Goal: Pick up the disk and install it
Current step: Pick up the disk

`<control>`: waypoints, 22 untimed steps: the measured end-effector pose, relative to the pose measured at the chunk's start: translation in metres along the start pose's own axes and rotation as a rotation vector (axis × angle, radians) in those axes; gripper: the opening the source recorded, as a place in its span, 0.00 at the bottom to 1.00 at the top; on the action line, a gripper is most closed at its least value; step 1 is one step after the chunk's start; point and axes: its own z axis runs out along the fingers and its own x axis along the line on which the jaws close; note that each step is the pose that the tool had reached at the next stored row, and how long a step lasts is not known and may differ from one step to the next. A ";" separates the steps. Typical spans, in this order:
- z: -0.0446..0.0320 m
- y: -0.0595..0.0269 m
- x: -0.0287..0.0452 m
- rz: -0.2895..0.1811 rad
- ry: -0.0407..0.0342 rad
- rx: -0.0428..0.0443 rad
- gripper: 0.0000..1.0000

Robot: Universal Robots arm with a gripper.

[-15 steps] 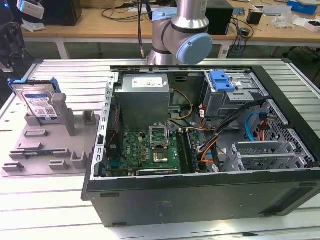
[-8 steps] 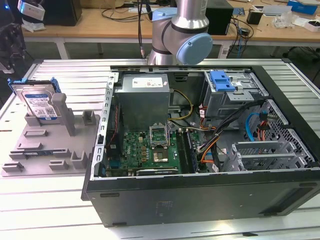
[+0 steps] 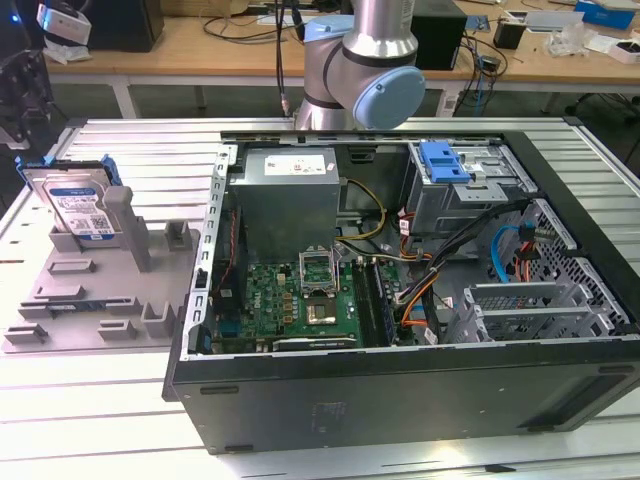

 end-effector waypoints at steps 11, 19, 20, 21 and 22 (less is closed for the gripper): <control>0.0083 0.0025 -0.0054 0.012 -0.0005 -0.0002 0.49; 0.0135 0.0075 -0.0074 0.015 -0.0006 -0.0003 0.49; 0.0139 0.0075 -0.0073 0.016 -0.0006 -0.0004 0.49; 0.0141 0.0074 -0.0071 0.017 -0.0006 -0.0004 0.49; 0.0143 0.0074 -0.0069 0.017 -0.0007 -0.0003 0.49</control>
